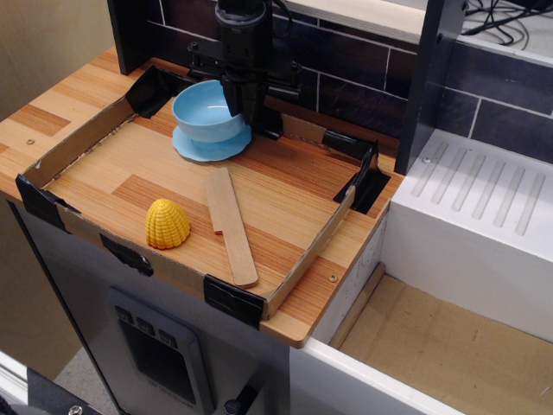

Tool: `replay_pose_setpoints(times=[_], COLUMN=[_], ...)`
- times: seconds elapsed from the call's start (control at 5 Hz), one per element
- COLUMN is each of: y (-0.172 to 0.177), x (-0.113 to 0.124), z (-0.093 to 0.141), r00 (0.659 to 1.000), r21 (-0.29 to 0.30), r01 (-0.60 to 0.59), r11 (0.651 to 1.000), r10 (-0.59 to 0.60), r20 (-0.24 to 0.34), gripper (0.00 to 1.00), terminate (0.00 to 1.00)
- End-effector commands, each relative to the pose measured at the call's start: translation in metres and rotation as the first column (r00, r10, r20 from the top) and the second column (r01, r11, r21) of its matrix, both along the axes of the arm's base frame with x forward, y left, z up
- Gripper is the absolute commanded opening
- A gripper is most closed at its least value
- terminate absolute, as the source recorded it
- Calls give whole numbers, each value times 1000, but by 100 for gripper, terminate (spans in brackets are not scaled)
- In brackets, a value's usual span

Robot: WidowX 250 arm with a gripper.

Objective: Put bowl on plate

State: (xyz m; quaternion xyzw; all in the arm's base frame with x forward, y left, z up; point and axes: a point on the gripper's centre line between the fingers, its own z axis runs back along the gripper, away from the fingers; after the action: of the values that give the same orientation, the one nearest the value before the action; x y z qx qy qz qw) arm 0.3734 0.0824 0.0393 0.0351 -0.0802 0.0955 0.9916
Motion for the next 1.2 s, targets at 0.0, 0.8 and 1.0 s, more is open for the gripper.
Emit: replay_pose_setpoints(times=[0.0, 0.8, 1.0], y=[2, -15, -15], x=[12, 10, 10], z=[9, 50, 50], r00=[999, 997, 997], r21=[46, -14, -14], r01=[-4, -15, -15], r11=[999, 1000, 1000], r10=[2, 16, 16], r20=[41, 76, 76], gripper=[100, 100, 100], terminate=[0, 0, 0])
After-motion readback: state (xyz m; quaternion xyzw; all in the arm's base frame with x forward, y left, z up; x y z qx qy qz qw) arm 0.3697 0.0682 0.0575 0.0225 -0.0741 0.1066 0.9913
